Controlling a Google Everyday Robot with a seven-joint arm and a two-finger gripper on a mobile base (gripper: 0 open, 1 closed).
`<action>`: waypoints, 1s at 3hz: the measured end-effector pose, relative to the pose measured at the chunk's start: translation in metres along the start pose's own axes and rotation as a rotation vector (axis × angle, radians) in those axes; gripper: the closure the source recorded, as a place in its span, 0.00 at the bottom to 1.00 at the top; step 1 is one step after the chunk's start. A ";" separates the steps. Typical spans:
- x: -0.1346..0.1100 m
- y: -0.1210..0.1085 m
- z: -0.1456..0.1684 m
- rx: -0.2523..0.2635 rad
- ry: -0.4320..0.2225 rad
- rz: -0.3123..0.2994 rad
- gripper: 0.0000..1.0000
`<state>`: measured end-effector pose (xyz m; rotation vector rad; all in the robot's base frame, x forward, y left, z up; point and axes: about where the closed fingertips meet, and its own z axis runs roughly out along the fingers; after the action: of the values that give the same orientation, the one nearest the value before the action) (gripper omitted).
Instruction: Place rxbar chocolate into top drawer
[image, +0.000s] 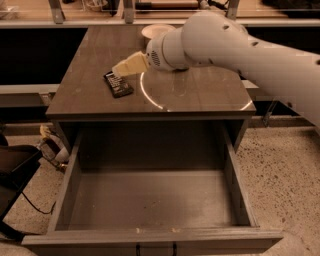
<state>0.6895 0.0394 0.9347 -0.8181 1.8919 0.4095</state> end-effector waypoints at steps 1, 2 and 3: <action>0.008 0.016 0.028 -0.058 0.007 0.022 0.00; 0.016 0.034 0.053 -0.107 0.018 0.038 0.00; 0.028 0.043 0.073 -0.132 0.028 0.056 0.00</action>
Offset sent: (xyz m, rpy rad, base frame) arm 0.0093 0.0772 -0.0649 0.0640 0.1185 0.1156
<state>0.7002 0.1046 0.8741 -0.8624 1.9331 0.5652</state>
